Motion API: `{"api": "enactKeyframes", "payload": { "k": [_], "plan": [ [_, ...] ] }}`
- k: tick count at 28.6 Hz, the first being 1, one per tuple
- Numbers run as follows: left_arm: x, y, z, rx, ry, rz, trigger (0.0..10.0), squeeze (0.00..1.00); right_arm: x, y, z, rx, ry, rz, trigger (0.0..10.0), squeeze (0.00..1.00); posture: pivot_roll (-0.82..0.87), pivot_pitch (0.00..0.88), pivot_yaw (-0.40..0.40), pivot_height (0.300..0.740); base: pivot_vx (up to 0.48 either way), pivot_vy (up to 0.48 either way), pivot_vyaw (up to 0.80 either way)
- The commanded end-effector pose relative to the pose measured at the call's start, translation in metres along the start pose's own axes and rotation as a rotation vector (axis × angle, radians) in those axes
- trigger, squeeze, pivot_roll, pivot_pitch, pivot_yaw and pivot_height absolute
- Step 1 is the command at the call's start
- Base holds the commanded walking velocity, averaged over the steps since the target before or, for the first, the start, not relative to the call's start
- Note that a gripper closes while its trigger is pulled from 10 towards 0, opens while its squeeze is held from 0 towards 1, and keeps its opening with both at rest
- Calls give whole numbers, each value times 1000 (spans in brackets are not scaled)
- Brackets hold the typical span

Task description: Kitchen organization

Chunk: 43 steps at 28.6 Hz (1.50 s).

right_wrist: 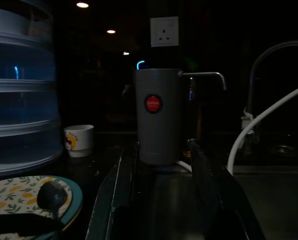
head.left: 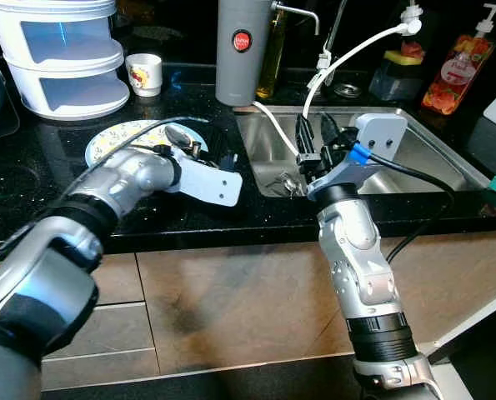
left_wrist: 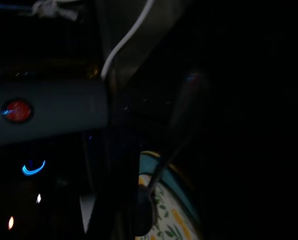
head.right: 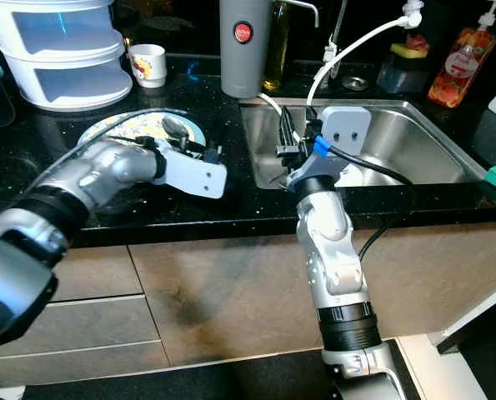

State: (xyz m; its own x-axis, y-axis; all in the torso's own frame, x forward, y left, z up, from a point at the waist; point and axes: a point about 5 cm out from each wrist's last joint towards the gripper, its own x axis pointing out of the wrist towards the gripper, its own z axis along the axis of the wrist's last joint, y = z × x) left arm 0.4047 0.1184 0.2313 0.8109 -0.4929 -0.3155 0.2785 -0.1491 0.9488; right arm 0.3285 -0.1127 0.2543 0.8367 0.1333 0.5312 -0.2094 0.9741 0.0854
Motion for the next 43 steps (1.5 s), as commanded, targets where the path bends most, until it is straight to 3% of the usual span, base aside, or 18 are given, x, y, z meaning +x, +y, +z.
{"api": "enactKeyframes", "payload": {
  "k": [1, 15, 16, 17, 21, 22, 23, 25, 26, 27, 28, 31, 34, 35, 36, 38, 41, 43],
  "plan": [
    [1, 5, -2, 2, 30, 25, 0, 0, 2, -4, 4, -4, -9, -14, 10000, 0, 83, 0, -59, 740, 0, 0, 0],
    [-13, 44, -3, 81, 15, 386, 0, 0, 3, -3, 3, 4, -6, -5, 10000, 0, 98, 0, -70, 740, 0, 0, 0],
    [-16, 53, -1, 83, 14, 463, 667, 0, 2, -2, 2, 5, -5, -6, 10000, 0, 104, 0, -71, 740, 0, 0, 0],
    [-20, 64, 1, 94, 10, 550, 10000, 0, 2, -2, 2, 6, -5, -6, 10000, 0, 103, 0, -70, 740, 0, 0, 0],
    [-37, 94, 5, 55, -5, 803, 10000, 0, 3, -1, 4, 15, -11, -6, 10000, 0, 105, 0, -68, 740, 0, 0, 0],
    [-43, 100, 6, -37, -29, 856, 10000, 0, 3, 0, 4, 20, -13, -7, 10000, 0, 108, 0, -68, 740, 0, 0, 0],
    [-43, 100, 6, -37, -29, 856, 10000, 0, 3, 0, 4, 20, -13, -7, 10000, 0, 108, 0, -68, 740, 0, 0, 0],
    [-50, 112, 4, -328, -81, 918, 10000, 0, 5, 1, 8, 30, -24, -2, 10000, 0, 104, 0, -67, 740, 0, 0, 0],
    [-50, 112, 4, -328, -81, 918, 10000, 0, 5, 1, 8, 30, -24, -2, 10000, 0, 104, 0, -67, 740, 0, 0, 0],
    [-54, 119, 2, -526, -128, 952, 10000, 0, 7, 2, 10, 45, -34, 2, 10000, 0, 104, 0, -68, 740, 0, 0, 0],
    [-54, 119, 2, -526, -128, 952, 10000, 0, 7, 2, 10, 45, -34, 2, 10000, 0, 104, 0, -68, 740, 0, 0, 0],
    [-67, 131, -5, -1023, -327, 989, 10000, 0, 11, 9, 20, 120, -58, 23, 10000, 0, 104, 0, -68, 740, 0, 0, 0],
    [-71, 131, -2, -1211, -461, 964, 10000, 0, 11, 15, 26, 122, -81, 69, 10000, 0, 101, 0, -67, 740, 0, 0, 0],
    [-71, 130, -1, -1292, -502, 936, 10000, 0, 11, 17, 27, 68, -86, 92, 10000, 0, 101, 0, -67, 740, 0, 0, 0],
    [-71, 130, -1, -1292, -502, 936, 10000, 0, 11, 17, 27, 68, -86, 92, 10000, 0, 101, 0, -67, 740, 0, 0, 0],
    [-45, 113, -2, -1528, -456, 770, 10000, 0, 10, 20, 25, -1, -85, 100, 10000, 0, 93, 0, -65, 740, 0, 0, 0],
    [-38, 108, -1, -1546, -428, 741, 10000, 0, 9, 17, 24, -12, -82, 89, 10000, 0, 94, 0, -64, 740, 0, 0, 0],
    [-18, 98, 7, -1560, -371, 625, 10000, 0, 10, 7, 20, -81, -60, 15, 10000, 0, 79, 0, -54, 740, 0, 0, 0]
  ]
}}
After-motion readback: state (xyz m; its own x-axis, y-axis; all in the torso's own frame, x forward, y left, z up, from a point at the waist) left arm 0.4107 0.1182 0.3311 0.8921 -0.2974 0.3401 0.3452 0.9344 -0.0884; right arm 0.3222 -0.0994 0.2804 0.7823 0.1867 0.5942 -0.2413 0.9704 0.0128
